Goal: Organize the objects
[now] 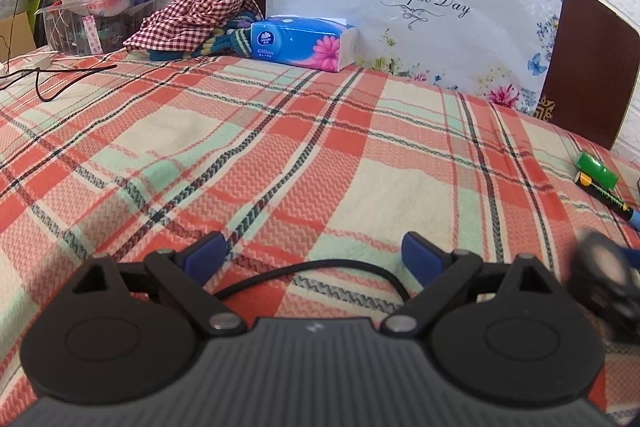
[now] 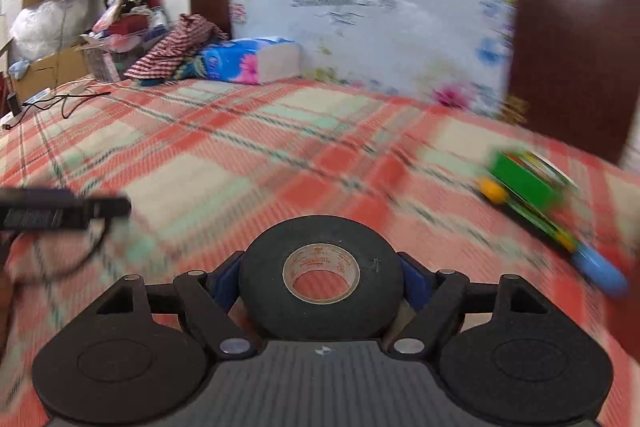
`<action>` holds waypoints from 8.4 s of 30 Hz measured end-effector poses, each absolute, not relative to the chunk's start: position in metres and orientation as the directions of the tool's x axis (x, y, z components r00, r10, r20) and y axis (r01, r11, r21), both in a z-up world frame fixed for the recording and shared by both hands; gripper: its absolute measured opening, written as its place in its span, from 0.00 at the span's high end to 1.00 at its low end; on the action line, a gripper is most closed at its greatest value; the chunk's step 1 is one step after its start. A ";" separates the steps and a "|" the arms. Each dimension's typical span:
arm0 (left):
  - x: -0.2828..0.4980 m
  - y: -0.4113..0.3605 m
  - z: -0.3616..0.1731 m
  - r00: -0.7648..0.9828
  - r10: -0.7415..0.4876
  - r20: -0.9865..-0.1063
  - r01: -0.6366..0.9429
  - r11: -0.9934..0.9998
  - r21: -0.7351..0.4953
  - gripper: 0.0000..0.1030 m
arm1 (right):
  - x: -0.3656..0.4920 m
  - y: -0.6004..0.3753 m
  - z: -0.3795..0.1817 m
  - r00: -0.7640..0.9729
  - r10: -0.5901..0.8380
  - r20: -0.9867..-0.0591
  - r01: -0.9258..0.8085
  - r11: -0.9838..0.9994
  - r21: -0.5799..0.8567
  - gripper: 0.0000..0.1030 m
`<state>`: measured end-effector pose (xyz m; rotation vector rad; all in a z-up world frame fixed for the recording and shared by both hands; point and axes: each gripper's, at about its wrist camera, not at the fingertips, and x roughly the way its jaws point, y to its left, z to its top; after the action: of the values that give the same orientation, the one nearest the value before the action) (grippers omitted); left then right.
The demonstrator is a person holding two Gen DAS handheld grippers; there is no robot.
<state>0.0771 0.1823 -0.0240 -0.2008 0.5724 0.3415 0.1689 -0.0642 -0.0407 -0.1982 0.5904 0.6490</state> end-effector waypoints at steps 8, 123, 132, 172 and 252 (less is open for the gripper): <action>0.077 0.183 -0.023 0.791 0.225 -0.568 -0.344 0.932 -0.110 0.00 | 0.112 -0.166 -0.040 0.720 0.357 -0.595 -0.432 0.901 0.018 0.25; 0.118 0.062 -0.025 0.787 0.236 -0.570 -0.207 0.971 0.116 0.07 | 0.107 -0.144 -0.020 0.862 0.314 -0.398 -0.408 0.896 -0.175 0.43; 0.122 0.067 -0.028 0.814 0.142 -0.564 -0.147 0.988 0.037 0.05 | 0.193 -0.098 -0.015 0.882 0.271 -0.386 -0.404 0.855 -0.324 0.43; 0.120 0.067 -0.029 0.809 0.099 -0.580 -0.116 0.993 0.008 0.01 | 0.109 -0.153 -0.035 0.727 0.403 -0.555 -0.499 0.866 -0.024 0.52; 0.113 0.085 -0.029 0.777 0.164 -0.608 -0.205 0.979 0.003 0.01 | 0.115 -0.165 -0.025 0.793 0.401 -0.458 -0.482 0.874 -0.069 0.28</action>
<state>0.1126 0.0854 -0.0295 -0.0649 0.6516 0.1997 0.1146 -0.1652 -0.0253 -0.1863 0.4493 0.4773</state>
